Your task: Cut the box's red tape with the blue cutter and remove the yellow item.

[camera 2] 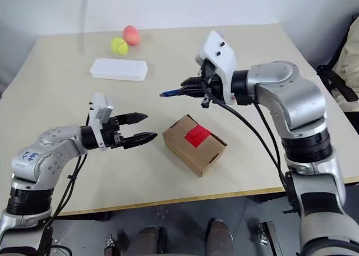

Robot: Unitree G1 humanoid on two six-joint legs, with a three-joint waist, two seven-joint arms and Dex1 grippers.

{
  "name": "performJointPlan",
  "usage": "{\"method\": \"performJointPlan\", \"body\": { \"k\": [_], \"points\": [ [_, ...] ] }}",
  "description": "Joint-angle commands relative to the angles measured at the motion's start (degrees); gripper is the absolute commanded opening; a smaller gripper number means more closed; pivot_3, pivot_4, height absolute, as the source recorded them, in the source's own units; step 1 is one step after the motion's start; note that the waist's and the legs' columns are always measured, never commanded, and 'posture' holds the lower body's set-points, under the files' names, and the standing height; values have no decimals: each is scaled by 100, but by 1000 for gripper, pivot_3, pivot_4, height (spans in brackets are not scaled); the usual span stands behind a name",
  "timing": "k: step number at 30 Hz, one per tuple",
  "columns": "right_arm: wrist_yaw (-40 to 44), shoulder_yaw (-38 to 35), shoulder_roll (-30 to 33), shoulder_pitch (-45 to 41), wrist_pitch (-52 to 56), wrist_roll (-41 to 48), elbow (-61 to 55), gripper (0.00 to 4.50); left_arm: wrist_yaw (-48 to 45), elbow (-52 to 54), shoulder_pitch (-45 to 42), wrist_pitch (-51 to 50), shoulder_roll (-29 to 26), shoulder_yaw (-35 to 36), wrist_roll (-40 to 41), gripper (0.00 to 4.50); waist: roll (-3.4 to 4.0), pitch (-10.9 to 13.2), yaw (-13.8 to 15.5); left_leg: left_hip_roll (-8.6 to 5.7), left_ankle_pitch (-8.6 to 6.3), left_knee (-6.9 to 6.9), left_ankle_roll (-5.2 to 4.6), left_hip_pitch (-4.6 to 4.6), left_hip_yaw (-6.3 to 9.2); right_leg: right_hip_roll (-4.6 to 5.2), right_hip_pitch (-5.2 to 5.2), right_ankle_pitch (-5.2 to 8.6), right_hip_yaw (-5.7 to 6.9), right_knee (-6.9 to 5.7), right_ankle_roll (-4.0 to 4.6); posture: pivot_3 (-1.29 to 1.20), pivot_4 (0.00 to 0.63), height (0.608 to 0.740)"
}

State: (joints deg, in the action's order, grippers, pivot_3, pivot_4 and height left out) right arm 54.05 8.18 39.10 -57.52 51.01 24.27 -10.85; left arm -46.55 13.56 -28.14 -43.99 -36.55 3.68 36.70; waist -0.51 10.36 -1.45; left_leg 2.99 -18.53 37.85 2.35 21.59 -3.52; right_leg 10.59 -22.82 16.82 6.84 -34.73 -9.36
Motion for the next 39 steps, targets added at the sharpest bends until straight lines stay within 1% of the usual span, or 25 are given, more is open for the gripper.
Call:
{"method": "performJointPlan", "body": {
  "k": [1, 2, 5, 8, 10, 11, 13, 14, 17, 20, 21, 25, 26, 32, 39],
  "points": [
    [12, -390, 351, 53, 236, 204, -521, 164, -249, -3, -385, -64, 3, -160, 96, 4500, -3, 2, 21, -1, -1, 3, -1, 3, 0, 0, 0, 0, 0, 3, 0, 0, 150, 740],
    [6, -417, 409, 75, 310, 240, -582, 164, -317, -43, -442, -70, -13, -209, 73, 4500, -3, 2, 27, -1, -1, 8, -2, 5, 0, 0, 1, 0, 0, 5, 0, 0, 150, 740],
    [-156, -945, 829, 306, 923, 496, -909, 164, -638, -383, -937, 66, 180, -584, -56, 4500, -5, 3, 112, -1, -2, 9, -3, 7, -1, 0, 1, 0, 0, 8, 0, 0, 150, 740],
    [-409, -1273, 1022, 528, 1327, 651, -1159, 164, -904, -634, -1171, 210, 339, -990, -262, 4500, -6, 3, 154, -1, -2, 14, -4, 9, -6, 0, 1, 0, -2, 13, 0, 0, 150, 740],
    [-557, -1415, 1121, 696, 1471, 701, -1346, 164, -945, -833, -1294, 512, 525, -1190, -503, 4500, -6, 3, 164, -1, -2, 14, -5, 8, -7, 0, 1, 0, -2, 15, 0, 0, 150, 740],
    [-662, -1472, 1118, 743, 1566, 745, -1435, 164, -995, -885, -1347, 516, 519, -1317, -614, 4318, -8, 5, 170, -1, -2, 14, -5, 8, -7, 0, 2, 0, -2, 15, 0, 0, 150, 740],
    [-852, -1559, 1097, 821, 1744, 817, -1596, 164, -1063, -1002, -1428, 517, 513, -1527, -819, 3887, -8, 5, 152, -1, -2, 15, -5, 10, -10, -1, 2, 0, -2, 20, 0, 0, 150, 740],
    [-925, -1598, 1088, 860, 1819, 863, -1681, 164, -1064, -1078, -1469, 550, 559, -1569, -881, 3600, -8, 5, 140, -1, -2, 15, -5, 10, -10, -1, 2, 0, -3, 20, 0, 0, 150, 740],
    [-1094, -1656, 1109, 999, 2049, 1010, -1963, 164, -1029, -1262, -1613, 550, 659, -1698, -1103, 2643, -9, 5, 157, -1, -2, 16, -6, 10, -11, -2, 1, 0, -4, 20, 0, 0, 150, 740],
    [-1231, -1573, 1179, 1186, 2196, 1052, -2128, 164, -808, -1507, -1804, 225, 746, -1901, -1407, 1703, -9, 5, 187, -1, -3, 18, -7, 11, -11, -1, 2, 0, -4, 21, 0, 0, 150, 740],
    [-1281, -1543, 1178, 1240, 2198, 1042, -2148, 164, -764, -1564, -1855, 70, 757, -1949, -1456, 1339, -9, 5, 205, -1, -3, 20, -7, 11, -11, -1, 2, 0, -5, 21, 0, 0, 150, 740],
    [-1412, -1359, 1166, 1359, 2157, 995, -2101, 164, -719, -1636, -1963, -252, 938, -1940, -1437, 132, -10, 6, 274, -2, -3, 25, -8, 13, -12, -1, 2, 0, -5, 22, 0, 0, 150, 740],
    [-1445, -1311, 1149, 1358, 2148, 992, -2085, 164, -717, -1630, -1974, -314, 957, -1952, -1453, 33, -10, 6, 278, -2, -4, 26, -8, 14, -12, -1, 2, 0, -7, 22, 0, 0, 150, 740],
    [-1590, -1124, 970, 1336, 2055, 1022, -1993, 164, -630, -1588, -1978, -562, 1038, -2069, -1581, 33, -10, 6, 280, -2, -4, 28, -9, 14, -13, -1, 3, 0, -7, 22, 0, 0, 150, 740],
    [-1640, -1198, 861, 1357, 2138, 1158, -1978, 164, -516, -1481, -1918, -797, 1075, -2193, -1672, 33, -10, 6, 286, -2, -4, 30, -9, 13, -13, -1, 5, 0, -7, 22, 0, 0, 150, 740]
  ]
}}
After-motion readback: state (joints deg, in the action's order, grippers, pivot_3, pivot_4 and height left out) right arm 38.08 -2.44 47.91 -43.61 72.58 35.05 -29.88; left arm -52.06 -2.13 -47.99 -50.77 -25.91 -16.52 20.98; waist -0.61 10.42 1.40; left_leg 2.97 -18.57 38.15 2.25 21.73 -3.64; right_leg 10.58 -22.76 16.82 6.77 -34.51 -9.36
